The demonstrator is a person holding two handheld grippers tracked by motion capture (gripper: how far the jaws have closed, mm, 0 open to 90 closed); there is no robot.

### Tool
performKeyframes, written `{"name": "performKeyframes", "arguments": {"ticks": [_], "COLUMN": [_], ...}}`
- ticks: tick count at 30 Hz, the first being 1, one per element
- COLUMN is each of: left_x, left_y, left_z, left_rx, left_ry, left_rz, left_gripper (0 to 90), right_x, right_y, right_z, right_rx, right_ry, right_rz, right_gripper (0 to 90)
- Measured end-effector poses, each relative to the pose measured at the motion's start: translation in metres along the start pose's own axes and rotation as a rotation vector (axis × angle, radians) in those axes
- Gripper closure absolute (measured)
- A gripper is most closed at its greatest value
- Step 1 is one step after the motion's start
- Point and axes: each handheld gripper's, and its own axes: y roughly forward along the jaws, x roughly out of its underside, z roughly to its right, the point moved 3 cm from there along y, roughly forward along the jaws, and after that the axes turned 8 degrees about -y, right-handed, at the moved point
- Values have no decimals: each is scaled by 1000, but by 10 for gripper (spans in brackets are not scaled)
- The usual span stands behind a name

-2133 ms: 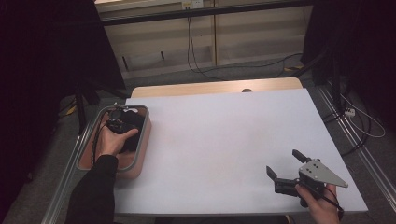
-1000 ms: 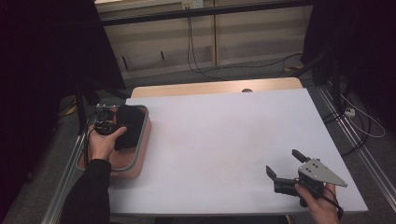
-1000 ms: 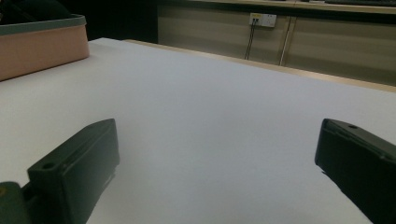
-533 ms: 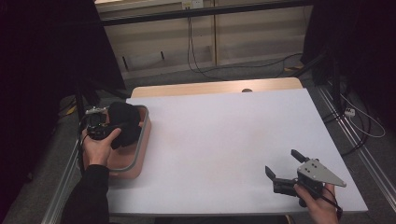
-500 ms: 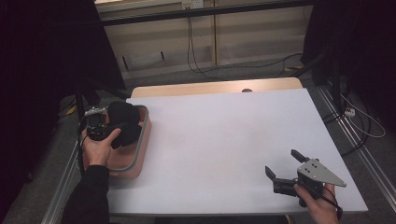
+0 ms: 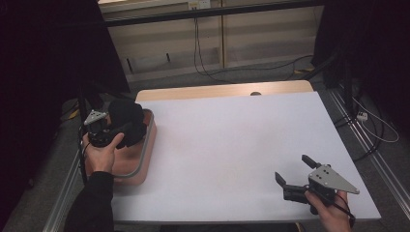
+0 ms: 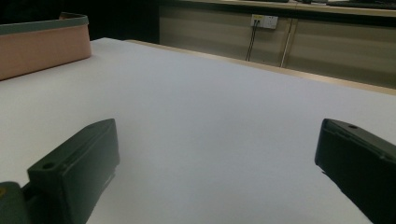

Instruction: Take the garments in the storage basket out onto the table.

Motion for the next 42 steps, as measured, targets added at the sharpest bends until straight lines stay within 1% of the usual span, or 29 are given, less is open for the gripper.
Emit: {"name": "performKeyframes", "arguments": {"ticks": [1, 2, 3, 4, 6, 7, 9, 10, 11, 12, 13, 14, 16, 17, 18, 19, 20, 23, 25, 26, 31, 32, 35, 39, 42], "left_x": [0, -1, -1, -1, -3, -4, -4, -5, -5, -5, -6, -6, -7, -9, -9, -10, -10, -12, -14, -14, -18, -18, -20, -25, -27], "left_y": [-1, -3, -3, -4, -7, -9, -11, -11, -13, -13, -13, -13, -14, -16, -16, -18, -18, -20, -23, -23, -28, -28, -30, -37, -39], "left_z": [0, -1, -1, -1, -1, 0, 1, 1, 2, 2, 3, 3, 4, 5, 5, 6, 6, 8, 9, 9, 10, 10, 12, 16, 18], "left_rx": [-2, 6, 6, 5, 21, 16, 15, 19, 26, 26, 32, 32, 31, 39, 39, 38, 38, 42, 49, 49, 57, 57, 61, 77, 83], "left_ry": [-3, -13, -13, -12, -27, -19, -16, -10, -4, -4, 3, 3, 12, 9, 9, 11, 11, 11, 7, 7, 23, 23, 26, 22, 27], "left_rz": [7, 32, 32, 43, 65, 92, 99, 108, 128, 128, 147, 147, 168, 186, 186, 204, 204, 231, 266, 266, 306, 306, 326, 354, 359], "left_gripper": [529, 529, 529, 529, 529, 529, 529, 529, 529, 529, 528, 528, 528, 528, 528, 528, 528, 528, 527, 527, 527, 527, 527, 527, 527], "right_x": [0, 0, 0, 0, 0, 0, 0, 0, 0, 0, 0, 0, 0, 0, 0, 0, 0, 0, 0, 0, 0, 0, 0, 0, -1], "right_y": [0, 0, 0, 0, 1, 1, 1, 1, 1, 1, 1, 2, 2, 2, 2, 2, 2, 2, 2, 2, 2, 2, 2, 1, 2], "right_z": [0, 0, 0, 0, 0, 0, 0, 0, 0, 0, 0, 0, 0, 0, 0, 0, 0, -1, -1, -1, 0, 0, 0, 0, 0], "right_rx": [-1, -1, -1, -1, -1, -2, -1, -1, -2, -2, -3, -3, -3, -3, -3, -3, -3, -5, -6, -6, -8, -8, -7, -6, -4], "right_ry": [-2, -2, 0, 0, -1, -1, -2, -2, -1, -1, -1, -1, -1, -1, -1, -1, -1, 2, 2, 2, -1, -1, 1, -1, -2], "right_rz": [1, 0, 1, 1, 0, 1, -1, -1, 0, 0, 0, 1, 1, 1, 1, 2, 2, 1, 1, 1, 1, 1, 2, 4, 2], "right_gripper": [0, 0, 0, 0, 0, 0, 0, 0, 0, 0, 0, 0, 0, 0, 0, 0, 0, 0, 0, 0, 0, 0, 0, 0, 0]}}
